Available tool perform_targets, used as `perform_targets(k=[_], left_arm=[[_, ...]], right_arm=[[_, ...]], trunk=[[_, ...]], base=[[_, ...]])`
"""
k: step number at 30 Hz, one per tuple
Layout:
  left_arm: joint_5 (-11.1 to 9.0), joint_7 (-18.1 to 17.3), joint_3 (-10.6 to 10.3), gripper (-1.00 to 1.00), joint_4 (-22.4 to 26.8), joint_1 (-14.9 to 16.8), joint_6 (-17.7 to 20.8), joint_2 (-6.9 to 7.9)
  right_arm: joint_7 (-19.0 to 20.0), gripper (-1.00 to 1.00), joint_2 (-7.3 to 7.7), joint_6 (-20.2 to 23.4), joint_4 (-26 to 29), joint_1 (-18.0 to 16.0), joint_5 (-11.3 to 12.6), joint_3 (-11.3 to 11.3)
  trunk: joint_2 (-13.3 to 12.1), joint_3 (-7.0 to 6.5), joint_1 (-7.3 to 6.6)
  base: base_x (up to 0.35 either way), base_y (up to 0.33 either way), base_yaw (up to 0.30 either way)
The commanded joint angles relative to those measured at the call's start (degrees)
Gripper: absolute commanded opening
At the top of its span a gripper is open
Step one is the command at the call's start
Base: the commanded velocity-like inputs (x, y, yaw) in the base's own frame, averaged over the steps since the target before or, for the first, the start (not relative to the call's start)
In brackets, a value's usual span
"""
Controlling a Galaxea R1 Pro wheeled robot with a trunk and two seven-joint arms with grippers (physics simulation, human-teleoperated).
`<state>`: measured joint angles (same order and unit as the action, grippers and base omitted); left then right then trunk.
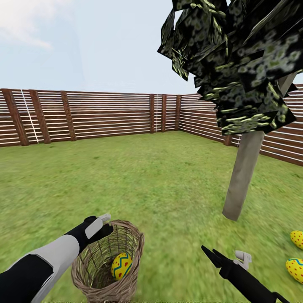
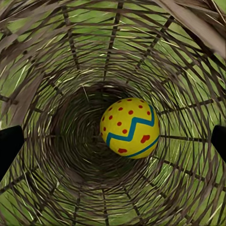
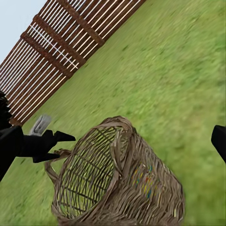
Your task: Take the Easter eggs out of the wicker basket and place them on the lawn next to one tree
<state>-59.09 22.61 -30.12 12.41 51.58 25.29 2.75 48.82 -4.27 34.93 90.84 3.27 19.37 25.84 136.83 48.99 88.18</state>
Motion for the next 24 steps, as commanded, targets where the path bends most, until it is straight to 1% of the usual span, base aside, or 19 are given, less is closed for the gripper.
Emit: perform_targets(k=[1, 8, 16, 21, 24], left_arm=[[-0.54, 0.40, -0.48, 1.00, 0.19, 0.01, 0.18, 0.06], [-0.22, 0.20, -0.55, 1.00, 0.29, 0.01, 0.05, 0.06], [-0.16, 0.08, -0.56, 1.00, 0.40, 0.01, -1.03, 0.06], [-0.11, 0.01, -0.81, 1.00, 0.49, 0.01, -1.82, 0.06], [-0.09, -0.01, -0.90, 1.00, 0.58, 0.01, -2.12, 0.06]], right_arm=[[0.05, 1.00, -0.04, 0.40, 0.04, -0.02, 0.32, 0.08], [0.05, 1.00, -0.04, 0.40, 0.04, -0.02, 0.32, 0.07], [0.05, 1.00, -0.04, 0.40, 0.04, -0.02, 0.32, 0.01], [0.21, 1.00, -0.04, 0.40, 0.04, -0.02, 0.38, -0.03], [1.06, 1.00, -0.04, 0.40, 0.04, -0.02, 0.40, -0.06]], trunk=[[0.44, 0.23, 0.22], [3.24, 1.49, 1.76], [6.41, 2.93, 3.49], [6.48, 4.04, 3.62], [6.52, 4.70, 3.70]], base=[[0.000, 0.000, 0.000], [0.000, 0.000, 0.000], [0.000, 0.000, 0.000], [0.000, 0.000, 0.000], [0.000, 0.000, 0.000]])
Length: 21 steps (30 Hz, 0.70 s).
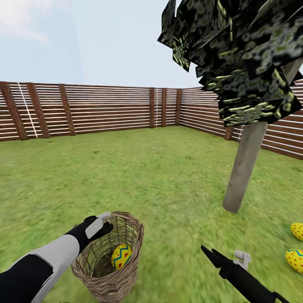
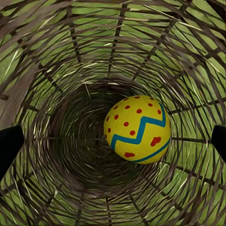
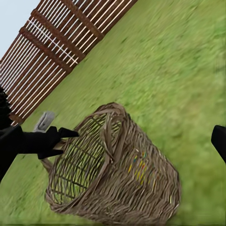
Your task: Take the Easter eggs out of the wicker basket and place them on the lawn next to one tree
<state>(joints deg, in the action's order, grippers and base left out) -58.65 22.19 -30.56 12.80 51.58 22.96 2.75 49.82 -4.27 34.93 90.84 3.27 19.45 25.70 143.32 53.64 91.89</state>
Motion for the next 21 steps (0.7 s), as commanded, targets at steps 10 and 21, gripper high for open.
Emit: perform_targets(k=[10, 21], left_arm=[[-0.51, -2.80, -0.63, 1.00, 0.39, -0.07, -0.33, 0.06], [-0.50, -4.12, -0.72, 1.00, 0.46, -0.08, -1.95, -0.02]], right_arm=[[10.66, 1.00, 0.05, 3.74, 0.04, -0.09, 0.49, 3.00], [18.44, 1.00, 0.12, 4.62, 0.06, -0.03, 0.58, 5.41]], trunk=[[0.16, 2.27, 0.25], [0.31, 4.71, 0.53]], base=[[0.000, 0.000, 0.000], [0.000, 0.000, 0.000]])
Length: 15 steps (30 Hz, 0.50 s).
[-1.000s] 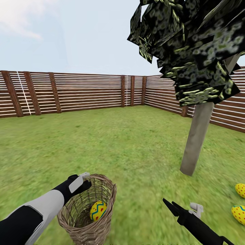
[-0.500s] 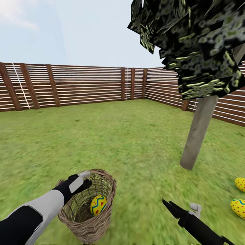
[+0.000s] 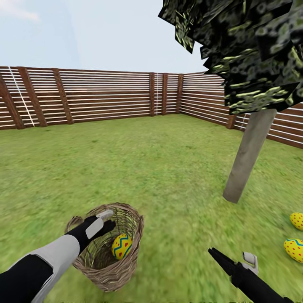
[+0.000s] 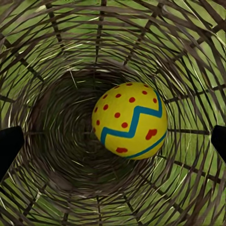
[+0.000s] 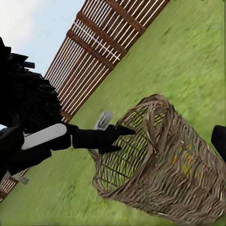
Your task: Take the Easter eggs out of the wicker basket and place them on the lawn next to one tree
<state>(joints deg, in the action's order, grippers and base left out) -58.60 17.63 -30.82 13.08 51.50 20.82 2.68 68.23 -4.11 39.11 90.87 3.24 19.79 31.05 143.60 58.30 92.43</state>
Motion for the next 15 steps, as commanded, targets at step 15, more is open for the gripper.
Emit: perform_targets(k=[15], left_arm=[[-0.53, 0.34, -0.46, 1.00, 0.19, 0.01, -0.73, -0.08]], right_arm=[[0.75, 1.00, -0.02, 2.38, 0.04, 0.01, 0.25, 1.56]], trunk=[[0.22, 3.37, 0.38]], base=[[0.000, 0.000, 0.000]])
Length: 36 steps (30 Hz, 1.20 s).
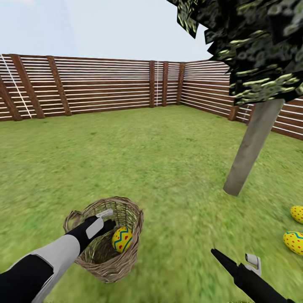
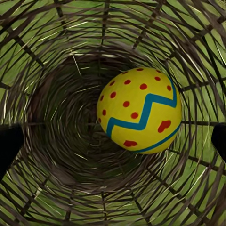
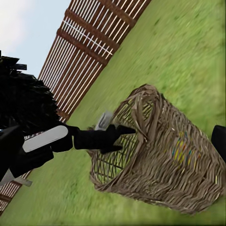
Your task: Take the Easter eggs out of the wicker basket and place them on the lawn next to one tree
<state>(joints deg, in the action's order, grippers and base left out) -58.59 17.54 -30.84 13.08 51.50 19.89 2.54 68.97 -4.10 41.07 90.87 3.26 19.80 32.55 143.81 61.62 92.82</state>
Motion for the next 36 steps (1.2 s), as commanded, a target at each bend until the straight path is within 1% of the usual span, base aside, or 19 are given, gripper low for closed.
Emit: perform_targets(k=[1, 11, 16, 23, 36], left_arm=[[-0.51, 0.40, -0.45, 1.00, 0.19, 0.01, 0.19, 0.04], [-0.48, 0.30, -0.45, 1.00, 0.19, -0.03, 0.06, -0.06], [-0.47, 0.21, -0.45, 1.00, 0.17, -0.03, -1.71, -0.13], [-0.47, 0.13, -0.48, 1.00, 0.16, 0.00, -2.29, -0.21], [-0.47, 0.23, -0.45, 1.00, 0.12, 0.01, -2.30, -0.25]], right_arm=[[0.02, 1.00, -0.03, 0.45, 0.04, -0.01, 0.24, 0.09], [0.02, 1.00, -0.03, 0.58, 0.02, -0.01, 0.24, 0.14], [0.02, 1.00, -0.03, 0.59, 0.02, -0.01, 0.24, 0.15], [0.02, 1.00, -0.03, 0.63, 0.02, -0.04, 0.18, 0.15], [0.02, 1.00, -0.03, 0.68, 0.02, -0.09, 0.15, 0.14]], trunk=[[0.04, 0.27, 0.01], [0.17, 2.49, 0.27], [0.24, 3.59, 0.40], [0.33, 5.14, 0.58], [0.33, 5.14, 0.58]], base=[[0.000, 0.000, 0.000], [0.000, 0.000, 0.000], [0.000, 0.000, 0.000], [0.000, 0.000, 0.000], [0.009, -0.006, 0.000]])
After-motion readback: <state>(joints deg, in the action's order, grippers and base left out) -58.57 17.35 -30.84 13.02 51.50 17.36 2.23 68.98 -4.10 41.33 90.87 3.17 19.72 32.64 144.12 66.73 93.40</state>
